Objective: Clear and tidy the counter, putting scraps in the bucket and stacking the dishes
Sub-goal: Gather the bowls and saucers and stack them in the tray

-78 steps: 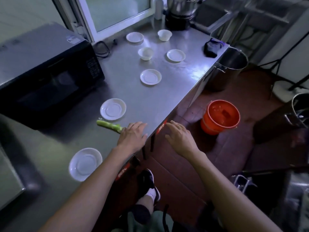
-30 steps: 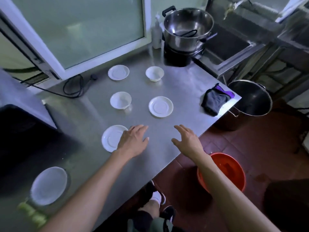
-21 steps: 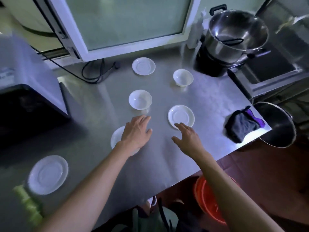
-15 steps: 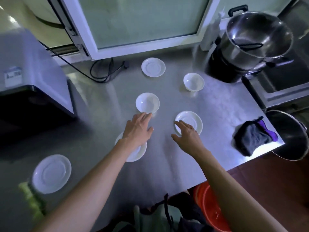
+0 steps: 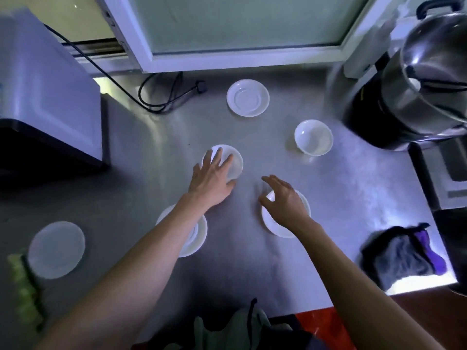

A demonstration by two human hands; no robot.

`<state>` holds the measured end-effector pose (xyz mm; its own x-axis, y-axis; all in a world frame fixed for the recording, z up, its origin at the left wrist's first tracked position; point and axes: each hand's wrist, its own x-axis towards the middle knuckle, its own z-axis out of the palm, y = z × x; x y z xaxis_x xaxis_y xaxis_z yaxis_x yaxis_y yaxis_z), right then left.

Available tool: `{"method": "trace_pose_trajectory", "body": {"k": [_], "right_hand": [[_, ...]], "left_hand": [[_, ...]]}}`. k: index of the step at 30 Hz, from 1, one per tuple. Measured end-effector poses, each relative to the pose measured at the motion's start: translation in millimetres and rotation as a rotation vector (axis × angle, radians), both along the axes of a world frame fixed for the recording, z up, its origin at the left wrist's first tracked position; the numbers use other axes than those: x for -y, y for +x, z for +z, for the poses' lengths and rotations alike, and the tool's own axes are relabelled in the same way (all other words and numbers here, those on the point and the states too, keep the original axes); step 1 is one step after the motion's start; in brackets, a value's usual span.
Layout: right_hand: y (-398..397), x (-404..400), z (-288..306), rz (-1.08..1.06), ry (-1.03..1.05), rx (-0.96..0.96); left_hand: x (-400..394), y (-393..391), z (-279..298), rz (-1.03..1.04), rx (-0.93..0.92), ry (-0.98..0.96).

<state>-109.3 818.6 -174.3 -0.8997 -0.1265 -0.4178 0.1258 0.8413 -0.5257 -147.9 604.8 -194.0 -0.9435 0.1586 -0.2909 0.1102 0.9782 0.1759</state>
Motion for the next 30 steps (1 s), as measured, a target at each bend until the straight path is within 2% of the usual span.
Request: {"method": "trace_pose_trajectory", "body": {"k": [9,16,24,30], "right_hand": [[-41.7,-5.1,-5.9,0.118,-0.052,0.036],[-67.1,-16.8,-10.8,0.187,-0.066,-0.008],[-103.4,-63.7,4.6,0.126,-0.102,-0.278],[-125.7,-94.9,-2.9,0.092,0.002,-0.267]], "left_hand": [[-22.9,-25.4,-13.9,0.08,0.097,-0.062],[-29.8,-35.6,-8.9,0.165,0.087,-0.018],[-73.2,-60.8,9.2,0.106,0.038,0.012],[-106.3,-75.3,9.0,0.063,0.029,0.015]]}}
